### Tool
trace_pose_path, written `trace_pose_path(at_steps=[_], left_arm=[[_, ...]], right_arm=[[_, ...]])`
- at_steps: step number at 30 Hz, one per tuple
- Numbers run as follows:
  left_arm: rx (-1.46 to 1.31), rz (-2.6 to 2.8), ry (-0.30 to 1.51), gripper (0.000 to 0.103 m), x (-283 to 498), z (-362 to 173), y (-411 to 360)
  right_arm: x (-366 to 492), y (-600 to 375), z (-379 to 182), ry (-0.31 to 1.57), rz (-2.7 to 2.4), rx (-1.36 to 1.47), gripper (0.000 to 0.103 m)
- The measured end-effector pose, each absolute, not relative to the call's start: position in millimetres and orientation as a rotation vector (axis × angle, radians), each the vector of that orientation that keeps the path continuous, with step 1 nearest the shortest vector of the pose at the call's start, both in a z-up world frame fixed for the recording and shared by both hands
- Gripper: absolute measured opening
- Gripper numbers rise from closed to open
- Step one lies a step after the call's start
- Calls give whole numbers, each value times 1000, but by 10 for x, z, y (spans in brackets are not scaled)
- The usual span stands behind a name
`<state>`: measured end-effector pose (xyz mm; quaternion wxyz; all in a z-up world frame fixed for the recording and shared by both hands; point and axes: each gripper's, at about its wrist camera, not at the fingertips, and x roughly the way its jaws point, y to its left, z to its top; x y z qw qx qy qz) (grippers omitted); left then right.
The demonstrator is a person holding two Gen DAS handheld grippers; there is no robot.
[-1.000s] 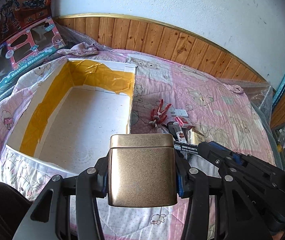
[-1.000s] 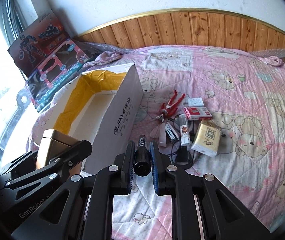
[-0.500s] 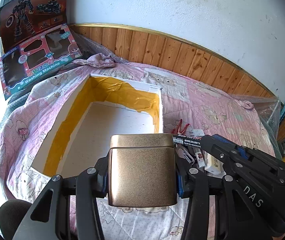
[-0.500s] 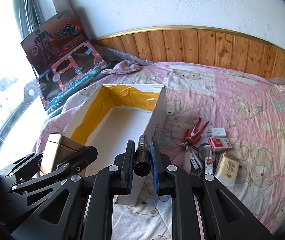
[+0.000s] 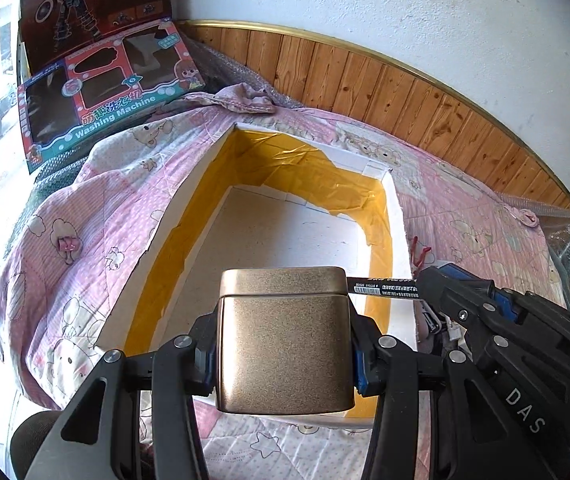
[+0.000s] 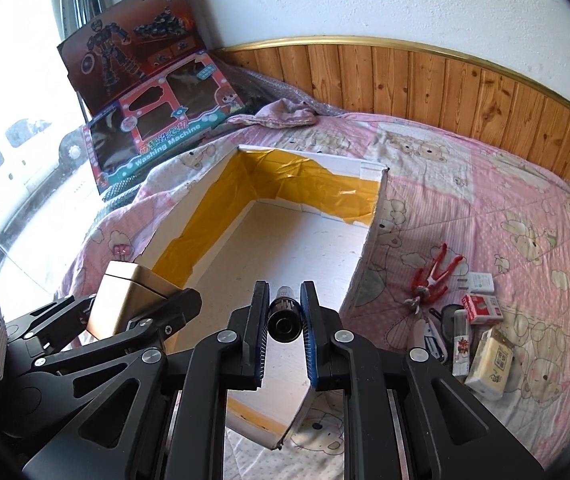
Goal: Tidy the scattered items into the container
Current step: 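Carry the marker and the gold tin over the white cardboard box, then open the right tool to drop the marker while the left tool releases the tin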
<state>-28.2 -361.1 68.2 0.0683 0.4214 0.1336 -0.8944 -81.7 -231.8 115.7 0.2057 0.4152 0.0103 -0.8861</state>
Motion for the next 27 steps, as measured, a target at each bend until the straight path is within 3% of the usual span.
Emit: trace_pose_path(at_steps=[20, 23, 25, 27], left_arm=[[1470, -2569, 458, 49, -701, 215, -3955], [1500, -2541, 471, 53, -776, 150, -3997], [1500, -2529, 504, 68, -794, 143, -4045], [1485, -2529, 521, 72, -785, 161, -4073]], right_arm=[[-1309, -2723, 754, 216, -2369, 1285, 20], [-1421, -2654, 772, 169, -2395, 1287, 34], [-1472, -2585, 799, 108, -2395, 1284, 39], [-1482, -2546, 818, 78, -2392, 1283, 40]])
